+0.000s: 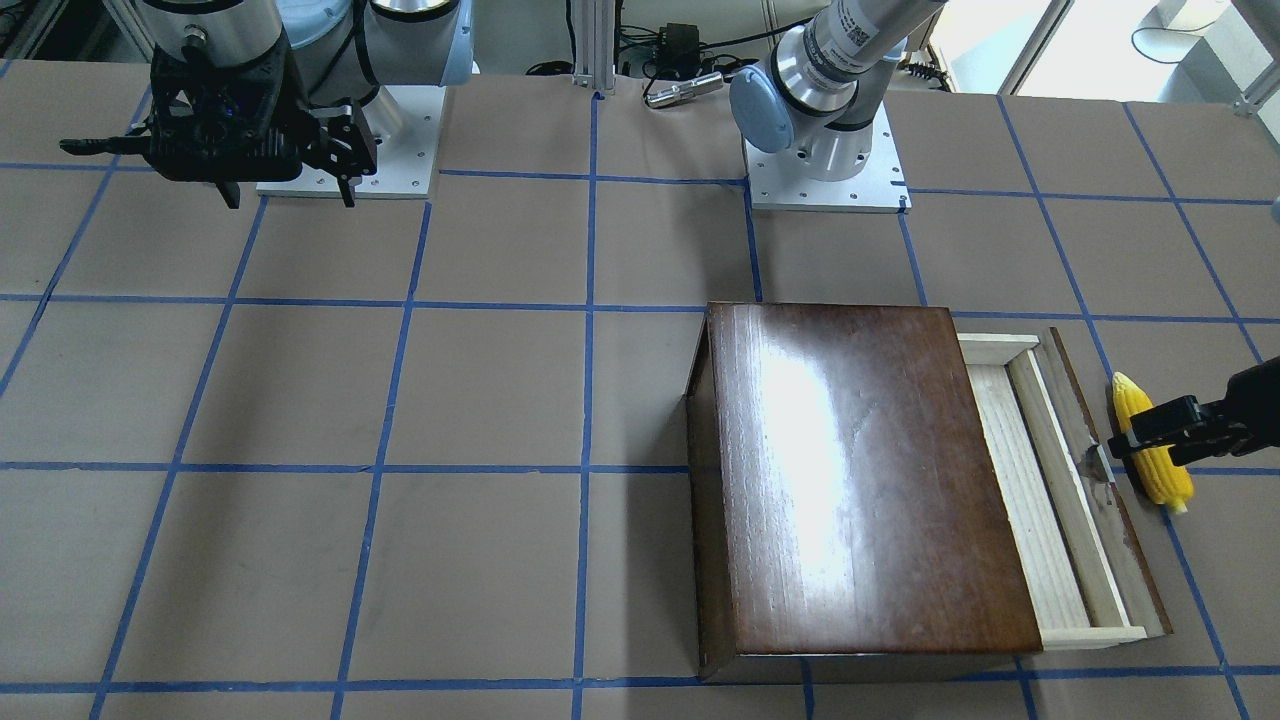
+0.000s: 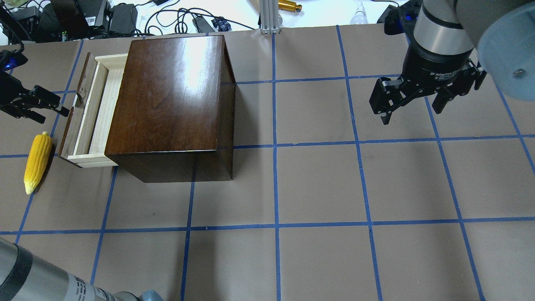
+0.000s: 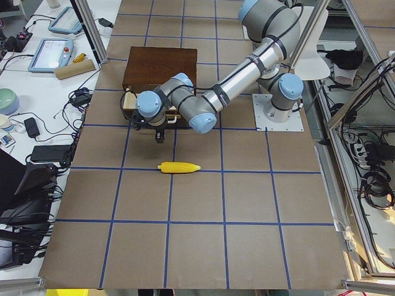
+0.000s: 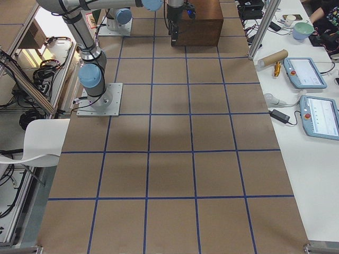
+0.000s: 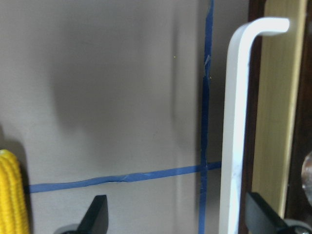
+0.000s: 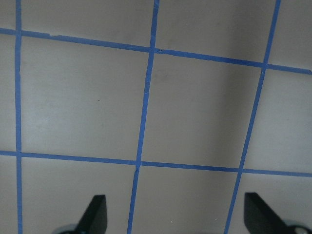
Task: Open drawer and put corn inside
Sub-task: 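Release the handle and move the left gripper toward the yellow corn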
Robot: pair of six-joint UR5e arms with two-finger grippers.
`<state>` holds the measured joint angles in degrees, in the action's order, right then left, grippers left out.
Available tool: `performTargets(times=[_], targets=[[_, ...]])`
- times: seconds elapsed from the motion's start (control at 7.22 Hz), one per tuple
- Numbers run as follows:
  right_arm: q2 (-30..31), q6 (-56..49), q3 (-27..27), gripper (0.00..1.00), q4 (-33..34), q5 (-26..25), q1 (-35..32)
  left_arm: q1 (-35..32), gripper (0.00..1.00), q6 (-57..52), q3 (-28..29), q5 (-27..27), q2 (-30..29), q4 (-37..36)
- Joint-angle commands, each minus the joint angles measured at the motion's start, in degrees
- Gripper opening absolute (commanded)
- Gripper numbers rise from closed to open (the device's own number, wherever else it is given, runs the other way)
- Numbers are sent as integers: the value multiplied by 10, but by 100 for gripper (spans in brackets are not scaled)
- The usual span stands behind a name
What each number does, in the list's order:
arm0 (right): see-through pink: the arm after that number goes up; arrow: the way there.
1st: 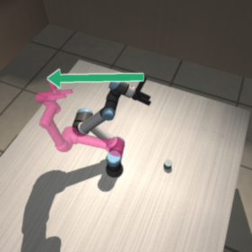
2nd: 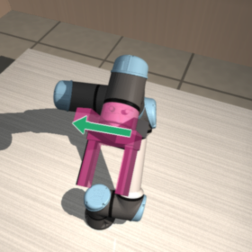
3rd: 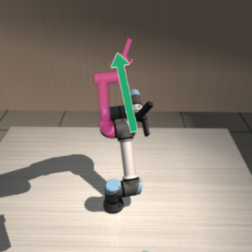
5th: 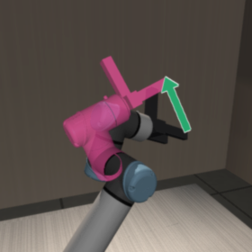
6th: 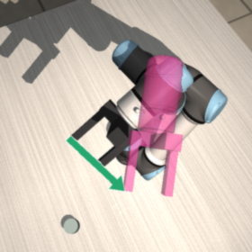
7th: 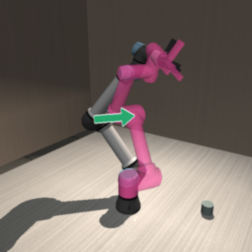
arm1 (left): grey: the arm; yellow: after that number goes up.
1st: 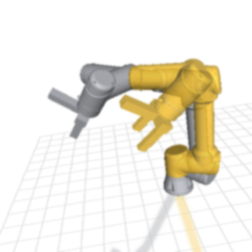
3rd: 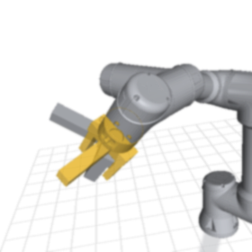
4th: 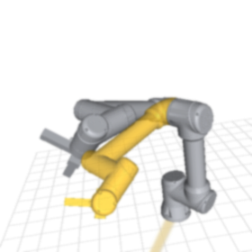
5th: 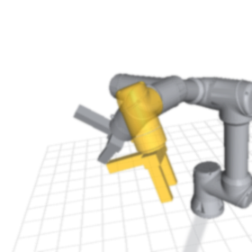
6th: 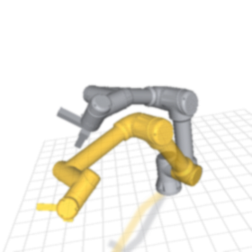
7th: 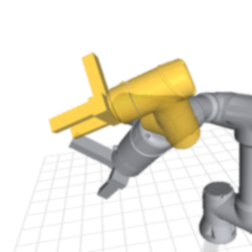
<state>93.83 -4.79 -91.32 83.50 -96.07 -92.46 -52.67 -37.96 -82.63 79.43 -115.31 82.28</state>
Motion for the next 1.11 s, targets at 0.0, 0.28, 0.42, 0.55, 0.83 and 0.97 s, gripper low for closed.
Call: performTargets(times=[0.0, 0.28, 0.42, 0.55, 0.83, 0.97], targets=[[-1, 0, 0, 100, 0, 0, 0, 1, 100, -1, 7, 87, 3, -8], [-1, 0, 0, 100, 0, 0, 0, 10, 100, -2, -6, 129, -11, -74], [-1, 0, 0, 100, 0, 0, 0, 23, 100, -2, -11, 136, -17, -91], [0, 0, 0, 100, 0, 0, 0, 26, 100, -16, -23, 137, -27, -126], [-1, 0, 0, 100, 0, 0, 0, 28, 100, -34, -66, 137, -49, -199], [0, 0, 0, 100, 0, 0, 0, 28, 100, -36, -76, 139, -61, -214]])
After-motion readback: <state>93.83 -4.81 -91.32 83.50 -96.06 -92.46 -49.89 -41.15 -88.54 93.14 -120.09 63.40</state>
